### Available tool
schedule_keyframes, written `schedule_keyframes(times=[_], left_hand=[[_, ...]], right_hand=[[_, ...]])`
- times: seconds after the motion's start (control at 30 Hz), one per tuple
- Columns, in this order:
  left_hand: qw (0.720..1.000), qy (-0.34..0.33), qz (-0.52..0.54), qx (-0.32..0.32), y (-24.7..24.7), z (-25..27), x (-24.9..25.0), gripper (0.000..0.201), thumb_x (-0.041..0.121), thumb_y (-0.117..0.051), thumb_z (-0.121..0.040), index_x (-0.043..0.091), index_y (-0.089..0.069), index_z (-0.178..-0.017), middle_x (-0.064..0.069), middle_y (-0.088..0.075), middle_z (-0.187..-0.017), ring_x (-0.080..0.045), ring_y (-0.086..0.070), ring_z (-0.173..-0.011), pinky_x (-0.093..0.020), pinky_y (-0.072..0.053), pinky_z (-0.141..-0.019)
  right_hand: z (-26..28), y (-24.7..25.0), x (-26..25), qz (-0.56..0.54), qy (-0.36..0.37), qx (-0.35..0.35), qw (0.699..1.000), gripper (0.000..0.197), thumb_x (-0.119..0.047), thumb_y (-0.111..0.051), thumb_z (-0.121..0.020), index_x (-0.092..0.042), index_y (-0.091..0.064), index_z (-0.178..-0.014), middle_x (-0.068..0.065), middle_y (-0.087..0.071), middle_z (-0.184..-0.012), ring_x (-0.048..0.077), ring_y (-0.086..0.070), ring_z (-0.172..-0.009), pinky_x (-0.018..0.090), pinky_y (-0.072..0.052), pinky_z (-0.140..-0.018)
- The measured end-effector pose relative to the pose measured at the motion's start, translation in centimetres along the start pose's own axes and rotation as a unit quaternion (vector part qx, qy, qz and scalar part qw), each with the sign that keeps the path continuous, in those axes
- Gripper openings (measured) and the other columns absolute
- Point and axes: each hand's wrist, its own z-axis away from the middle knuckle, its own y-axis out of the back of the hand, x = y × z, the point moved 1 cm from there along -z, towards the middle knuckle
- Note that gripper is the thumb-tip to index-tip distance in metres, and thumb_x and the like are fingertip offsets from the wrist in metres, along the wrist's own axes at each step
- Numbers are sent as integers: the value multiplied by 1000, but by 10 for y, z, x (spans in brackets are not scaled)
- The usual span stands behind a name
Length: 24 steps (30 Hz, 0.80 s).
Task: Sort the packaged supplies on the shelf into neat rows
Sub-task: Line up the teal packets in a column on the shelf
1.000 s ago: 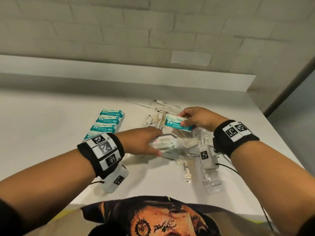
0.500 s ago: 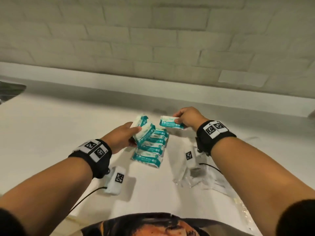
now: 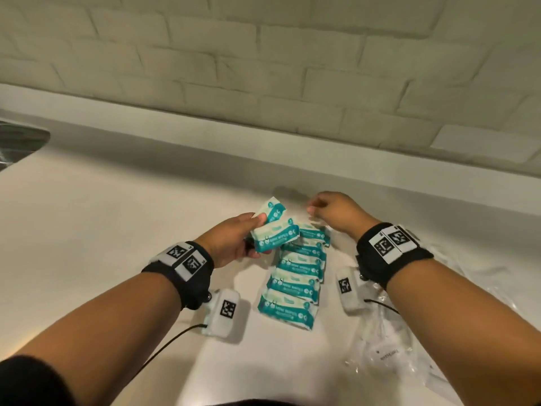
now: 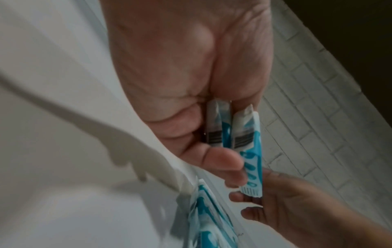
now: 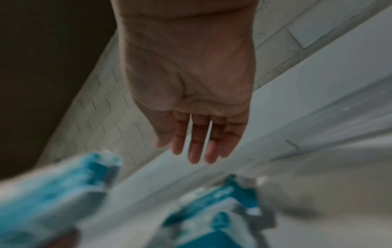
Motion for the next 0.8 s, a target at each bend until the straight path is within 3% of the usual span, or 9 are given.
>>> schedule_keyframes(times=[0.07, 0.17, 0.23, 0.33, 0.43, 0.53, 0.63, 0.7, 0.8], left_hand=[[1000, 4, -11, -13, -5, -12, 4, 34, 35, -44, -99, 9, -53, -118, -12, -67, -93, -18, -62, -68, -22, -44, -50], [998, 7, -42, -37, -17, -30, 10, 40, 41, -50, -95, 9, -53, -120, -12, -64, -93, -19, -57, -70, -25, -40, -54], [999, 6, -51, -6, -20, -41, 13, 32, 36, -51, -96, 11, -48, -115, -13, -65, -92, -19, -61, -65, -23, -46, -47], [997, 8, -45, 59, -11, -50, 12, 22, 20, -50, -98, 11, -37, -112, -19, -65, -97, -21, -63, -57, -23, -44, -40], [993, 13, -81, 80, 4, -49, 6, 21, 15, -51, -96, 9, -42, -114, -20, -65, -107, -25, -66, -70, -25, -46, -47], [979, -8, -171, 107, 13, -50, 2, 20, 21, -57, -93, 13, -53, -110, -16, -65, -104, -22, -58, -75, -29, -45, -60], [984, -18, -143, 109, 11, -53, 3, 14, 21, -60, -92, 17, -57, -105, -14, -63, -103, -22, -58, -77, -33, -50, -68], [986, -18, -125, 107, 10, -55, 5, 17, 14, -58, -92, 17, -57, -109, -14, -63, -110, -24, -61, -84, -38, -53, -78], [991, -24, -88, 102, 10, -58, 5, 28, 1, -54, -91, 16, -52, -115, -17, -59, -117, -25, -62, -86, -34, -55, -76]], right_hand=[[10, 0, -11, -126, 2, -77, 989, 26, -22, -67, -88, -14, -60, -112, 8, -68, -107, 19, -64, -90, 25, -53, -74], [14, -5, -12, -178, -3, -151, 972, 44, -7, -73, -81, -17, -51, -118, 13, -66, -104, 26, -67, -94, 41, -55, -84], [9, -1, -6, -202, -14, -135, 970, 44, 1, -70, -81, -17, -51, -117, 12, -62, -98, 26, -66, -88, 40, -58, -78], [-2, 15, 11, -260, -56, -41, 963, 38, 1, -63, -88, -15, -54, -121, 17, -59, -106, 30, -66, -91, 41, -60, -75], [-16, 22, 28, -286, -130, 22, 949, 27, 4, -53, -93, -9, -55, -117, 18, -60, -111, 32, -65, -96, 47, -58, -81], [-30, 16, 31, -187, -130, 33, 973, 25, 3, -57, -90, 0, -61, -115, 15, -65, -103, 27, -65, -90, 39, -58, -81], [-40, 8, 28, -42, -102, 29, 993, 23, -1, -64, -87, -3, -69, -109, 12, -67, -105, 20, -61, -82, 30, -53, -76], [-44, 5, 29, 28, -93, 9, 995, 25, 1, -62, -87, -7, -71, -109, 8, -66, -115, 16, -55, -90, 23, -41, -81], [-42, 8, 34, 83, -71, -7, 994, 34, 2, -54, -89, -13, -69, -116, 4, -61, -129, 19, -55, -112, 18, -33, -87]])
